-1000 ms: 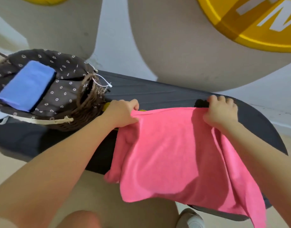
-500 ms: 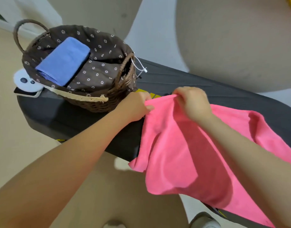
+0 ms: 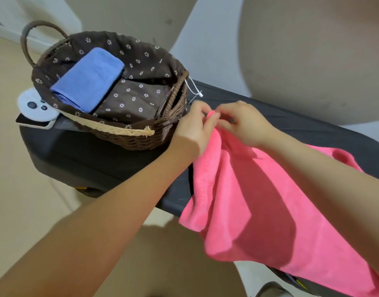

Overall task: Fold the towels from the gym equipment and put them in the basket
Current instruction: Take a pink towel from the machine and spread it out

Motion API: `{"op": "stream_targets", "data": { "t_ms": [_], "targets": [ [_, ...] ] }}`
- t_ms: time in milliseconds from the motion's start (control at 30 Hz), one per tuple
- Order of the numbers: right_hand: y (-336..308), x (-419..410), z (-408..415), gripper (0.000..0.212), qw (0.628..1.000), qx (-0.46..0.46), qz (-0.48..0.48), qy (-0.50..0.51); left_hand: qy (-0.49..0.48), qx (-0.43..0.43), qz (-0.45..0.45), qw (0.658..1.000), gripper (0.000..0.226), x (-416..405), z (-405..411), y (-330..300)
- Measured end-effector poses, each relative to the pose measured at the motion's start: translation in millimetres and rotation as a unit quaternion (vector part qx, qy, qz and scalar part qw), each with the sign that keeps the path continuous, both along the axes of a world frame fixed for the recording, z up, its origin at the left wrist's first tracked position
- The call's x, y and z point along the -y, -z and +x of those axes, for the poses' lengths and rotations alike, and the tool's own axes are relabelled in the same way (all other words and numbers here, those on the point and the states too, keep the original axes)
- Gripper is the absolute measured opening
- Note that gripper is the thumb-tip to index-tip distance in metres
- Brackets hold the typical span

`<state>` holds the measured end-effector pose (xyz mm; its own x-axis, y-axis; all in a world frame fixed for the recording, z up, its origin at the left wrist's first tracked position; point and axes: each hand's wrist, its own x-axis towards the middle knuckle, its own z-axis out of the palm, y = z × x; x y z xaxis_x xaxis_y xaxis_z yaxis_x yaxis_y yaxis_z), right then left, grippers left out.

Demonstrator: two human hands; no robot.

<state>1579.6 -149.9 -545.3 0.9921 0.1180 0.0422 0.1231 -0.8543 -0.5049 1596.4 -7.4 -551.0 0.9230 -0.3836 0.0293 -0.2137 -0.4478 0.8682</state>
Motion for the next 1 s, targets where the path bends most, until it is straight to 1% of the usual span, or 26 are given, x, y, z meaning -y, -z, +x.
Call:
{"op": "stream_targets", "data": {
  "t_ms": [33, 67, 100, 133, 267, 333, 367, 400, 467, 533, 567, 600, 667, 700, 767, 800, 900, 967, 1000],
  "targets": [
    [1.3, -0.4, 3.1, 0.029, 1.000, 0.007, 0.009, 0.026, 0.000, -0.039, -0.023, 0.999, 0.026, -1.6, -3.5, 3.3],
    [1.0, -1.4, 4.7, 0.030, 0.998, 0.015, 0.022, 0.055, 0.006, -0.072, -0.018, 0.997, 0.032, -2.5, -5.8, 8.0],
    [1.2, -1.6, 6.0, 0.031, 0.996, 0.025, 0.034, 0.081, 0.018, -0.097, 0.009, 0.995, 0.037, -3.6, -7.4, 13.1],
    [1.1, -1.2, 6.3, 0.030, 0.994, 0.029, 0.037, 0.103, 0.031, -0.123, 0.027, 0.992, 0.036, -4.9, -9.4, 17.6],
    [2.0, 0.3, 8.7, 0.012, 0.975, 0.027, 0.059, 0.213, 0.072, -0.244, -0.035, 0.967, 0.013, -16.9, -21.3, 26.6],
    [3.4, -0.5, 10.4, 0.010, 0.955, 0.015, 0.095, 0.282, 0.081, -0.278, -0.041, 0.956, 0.008, -26.3, -27.2, 29.3],
    [5.9, -0.5, 12.3, 0.012, 0.943, -0.001, 0.127, 0.309, 0.079, -0.280, -0.040, 0.956, 0.008, -31.2, -28.3, 30.1],
    [7.3, -1.5, 13.7, 0.013, 0.932, -0.011, 0.156, 0.325, 0.073, -0.265, -0.030, 0.961, 0.011, -36.1, -28.4, 30.2],
    [12.3, -2.4, 18.8, 0.013, 0.922, -0.018, 0.171, 0.346, 0.062, -0.201, 0.020, 0.977, 0.024, -45.2, -26.8, 30.4],
    [16.2, -6.9, 24.7, 0.019, 0.920, -0.016, 0.157, 0.359, 0.055, -0.109, 0.099, 0.988, 0.032, -55.9, -25.5, 29.9],
    [18.3, -11.8, 26.9, 0.017, 0.921, -0.017, 0.150, 0.360, 0.053, -0.056, 0.142, 0.987, 0.035, -62.5, -26.8, 28.6],
    [19.8, -18.3, 28.1, 0.013, 0.925, -0.018, 0.135, 0.354, 0.051, 0.001, 0.195, 0.980, 0.038, -69.5, -28.7, 28.5],
    [25.6, -31.1, 29.6, 0.012, 0.937, -0.018, 0.108, 0.331, 0.053, 0.113, 0.300, 0.946, 0.046, -83.2, -33.5, 31.1],
    [28.3, -36.7, 28.7, 0.017, 0.941, -0.023, 0.109, 0.321, 0.057, 0.140, 0.341, 0.928, 0.051, -88.5, -34.9, 31.5],
    [31.1, -44.3, 23.5, 0.029, 0.945, -0.024, 0.106, 0.308, 0.066, 0.148, 0.406, 0.899, 0.055, -97.4, -35.0, 33.1],
    [31.3, -45.3, 19.2, 0.031, 0.948, -0.021, 0.096, 0.304, 0.065, 0.170, 0.424, 0.887, 0.053, -101.5, -34.0, 35.1],
    [24.4, -41.9, -3.0, 0.027, 0.951, -0.025, 0.067, 0.301, 0.085, 0.290, 0.445, 0.843, 0.040, -103.1, -30.1, 36.8],
    [17.6, -35.8, -24.8, 0.025, 0.951, -0.039, 0.053, 0.302, 0.123, 0.340, 0.410, 0.838, 0.035, -92.0, -30.8, 35.4],
    [14.5, -30.3, -36.8, 0.024, 0.952, -0.050, 0.038, 0.301, 0.150, 0.351, 0.388, 0.839, 0.034, -83.1, -33.1, 33.6]
  ]
}}
